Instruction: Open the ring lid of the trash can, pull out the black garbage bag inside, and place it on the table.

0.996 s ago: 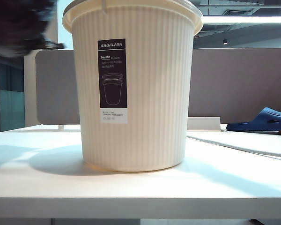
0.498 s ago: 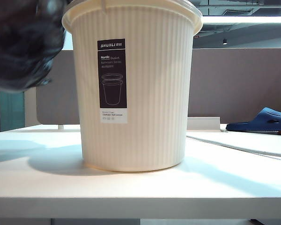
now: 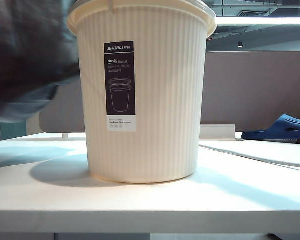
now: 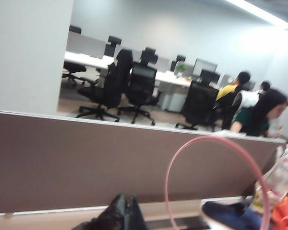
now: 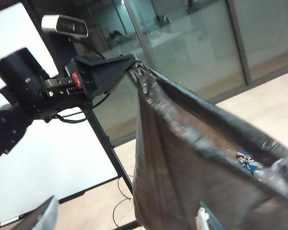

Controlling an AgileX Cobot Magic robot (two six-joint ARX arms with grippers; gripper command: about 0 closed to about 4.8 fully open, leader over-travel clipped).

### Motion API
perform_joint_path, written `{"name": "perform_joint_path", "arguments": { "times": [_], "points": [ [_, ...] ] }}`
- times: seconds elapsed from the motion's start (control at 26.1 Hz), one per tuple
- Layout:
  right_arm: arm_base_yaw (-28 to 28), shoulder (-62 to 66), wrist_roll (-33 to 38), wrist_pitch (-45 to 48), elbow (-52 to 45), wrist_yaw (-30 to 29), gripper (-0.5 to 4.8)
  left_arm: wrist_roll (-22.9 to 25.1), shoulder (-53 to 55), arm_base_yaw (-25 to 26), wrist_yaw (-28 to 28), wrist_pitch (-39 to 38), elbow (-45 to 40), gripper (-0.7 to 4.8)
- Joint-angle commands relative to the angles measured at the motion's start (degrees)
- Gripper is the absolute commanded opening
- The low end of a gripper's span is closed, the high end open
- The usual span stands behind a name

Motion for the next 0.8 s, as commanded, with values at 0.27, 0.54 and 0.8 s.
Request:
{"name": "perform_joint_path", "arguments": {
  "times": [0.27,0.54,0.8],
  "points": [
    [0.04,-1.16,-6.05,-5.81,0.15,3.52,3.64,3.37,0.90,-1.05,-3.02,-1.51,-3.23,-0.06],
    [0.07,-2.69,-12.52,-12.39,0.15,9.60,3.64,3.41,0.87,-2.36,-3.04,1.62,-10.56,-0.06],
    [0.15,-3.37,-17.68,-18.16,0.15,13.66,3.64,8.15,0.87,-6.27,-6.10,2.86,-14.73,-0.06]
  ]
}}
